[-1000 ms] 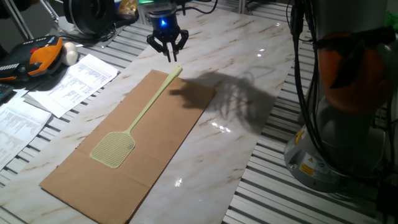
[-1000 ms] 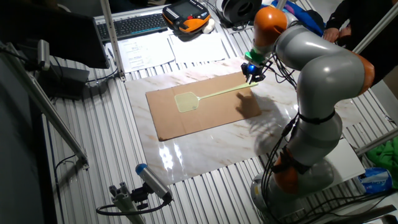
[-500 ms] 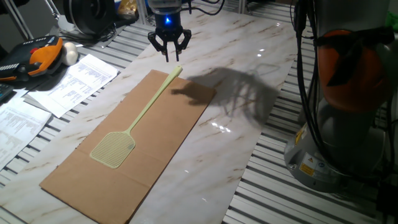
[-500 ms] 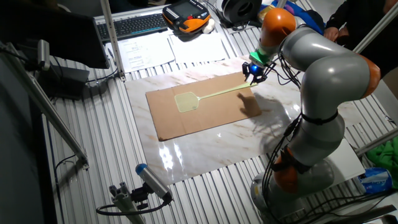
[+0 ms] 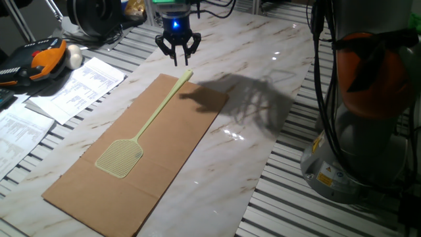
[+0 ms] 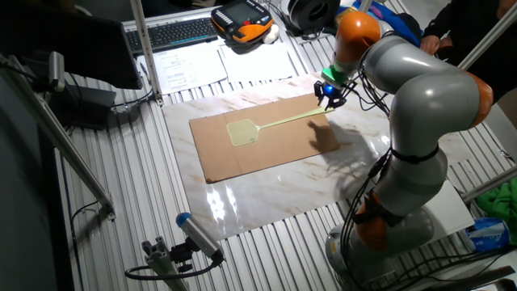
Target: Swat with a flyswatter
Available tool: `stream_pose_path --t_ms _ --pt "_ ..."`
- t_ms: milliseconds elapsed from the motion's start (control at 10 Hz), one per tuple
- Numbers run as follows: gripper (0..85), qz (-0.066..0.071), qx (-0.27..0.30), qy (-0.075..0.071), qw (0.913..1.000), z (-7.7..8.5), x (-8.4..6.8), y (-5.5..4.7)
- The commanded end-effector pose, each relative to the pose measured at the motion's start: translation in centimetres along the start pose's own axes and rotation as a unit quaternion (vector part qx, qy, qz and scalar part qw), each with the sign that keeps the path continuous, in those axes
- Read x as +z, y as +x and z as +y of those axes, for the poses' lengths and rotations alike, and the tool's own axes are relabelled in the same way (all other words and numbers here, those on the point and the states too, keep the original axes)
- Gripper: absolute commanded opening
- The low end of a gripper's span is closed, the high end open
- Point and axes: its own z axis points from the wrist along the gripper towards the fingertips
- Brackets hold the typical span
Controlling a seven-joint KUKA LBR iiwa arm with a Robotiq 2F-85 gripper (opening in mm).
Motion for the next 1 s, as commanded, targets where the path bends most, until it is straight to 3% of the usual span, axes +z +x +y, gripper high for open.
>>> stream_pose_path --t_ms 0,100,400,900 --pt "34.0 -0.002 0.009 -0.002 1.0000 0.2 0.3 -0.1" --pt "34.0 -0.010 0.019 -0.001 0.9998 0.5 0.7 -0.3" --pt "34.0 -0.008 0.045 -0.014 0.9989 0.9 2.1 -0.9" --pt "34.0 -0.011 0.064 -0.017 0.9978 1.6 3.7 -1.9"
